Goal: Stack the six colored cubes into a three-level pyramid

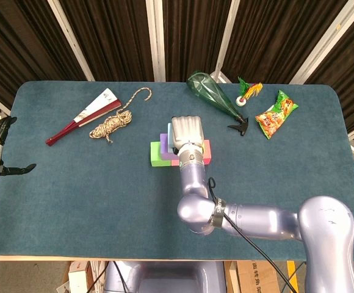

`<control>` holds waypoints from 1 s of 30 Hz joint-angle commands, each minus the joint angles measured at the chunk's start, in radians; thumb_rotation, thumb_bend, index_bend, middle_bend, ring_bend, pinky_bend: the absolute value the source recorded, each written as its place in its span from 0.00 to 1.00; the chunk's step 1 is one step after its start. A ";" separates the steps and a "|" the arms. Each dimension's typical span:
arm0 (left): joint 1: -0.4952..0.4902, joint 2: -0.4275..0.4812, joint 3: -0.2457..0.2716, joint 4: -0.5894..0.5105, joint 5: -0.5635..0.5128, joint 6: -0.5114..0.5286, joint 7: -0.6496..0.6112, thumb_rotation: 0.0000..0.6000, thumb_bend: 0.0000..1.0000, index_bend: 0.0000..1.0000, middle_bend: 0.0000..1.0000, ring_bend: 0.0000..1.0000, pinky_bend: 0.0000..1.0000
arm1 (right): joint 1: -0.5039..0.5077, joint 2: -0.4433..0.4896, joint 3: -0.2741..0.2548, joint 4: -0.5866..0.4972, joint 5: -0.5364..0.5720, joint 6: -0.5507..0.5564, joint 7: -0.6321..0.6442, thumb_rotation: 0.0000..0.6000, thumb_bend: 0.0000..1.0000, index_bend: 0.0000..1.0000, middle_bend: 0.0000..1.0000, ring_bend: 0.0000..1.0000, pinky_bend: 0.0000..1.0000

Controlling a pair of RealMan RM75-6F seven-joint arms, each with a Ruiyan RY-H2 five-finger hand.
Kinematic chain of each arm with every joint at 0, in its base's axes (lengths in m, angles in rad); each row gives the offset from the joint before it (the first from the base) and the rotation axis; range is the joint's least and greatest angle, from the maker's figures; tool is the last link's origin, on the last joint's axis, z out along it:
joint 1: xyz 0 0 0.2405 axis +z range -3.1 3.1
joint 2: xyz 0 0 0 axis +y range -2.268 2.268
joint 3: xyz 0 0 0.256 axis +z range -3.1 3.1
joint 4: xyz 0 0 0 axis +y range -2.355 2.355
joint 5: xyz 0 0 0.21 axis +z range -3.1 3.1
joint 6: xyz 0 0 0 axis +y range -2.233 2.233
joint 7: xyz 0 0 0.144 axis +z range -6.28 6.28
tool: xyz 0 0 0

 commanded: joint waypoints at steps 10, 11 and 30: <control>-0.001 -0.004 0.000 0.000 0.000 -0.001 0.010 1.00 0.13 0.00 0.00 0.02 0.06 | -0.012 -0.001 -0.014 0.007 -0.036 -0.025 0.009 1.00 0.35 0.38 0.51 0.50 0.55; -0.001 -0.004 0.000 0.000 0.000 -0.001 0.011 1.00 0.13 0.00 0.00 0.02 0.06 | -0.013 -0.001 -0.015 0.007 -0.037 -0.025 0.008 1.00 0.35 0.38 0.51 0.50 0.55; 0.001 -0.005 -0.002 -0.006 -0.002 0.000 0.020 1.00 0.13 0.00 0.00 0.02 0.06 | -0.026 0.018 -0.023 -0.007 -0.032 -0.025 0.001 1.00 0.35 0.38 0.51 0.50 0.55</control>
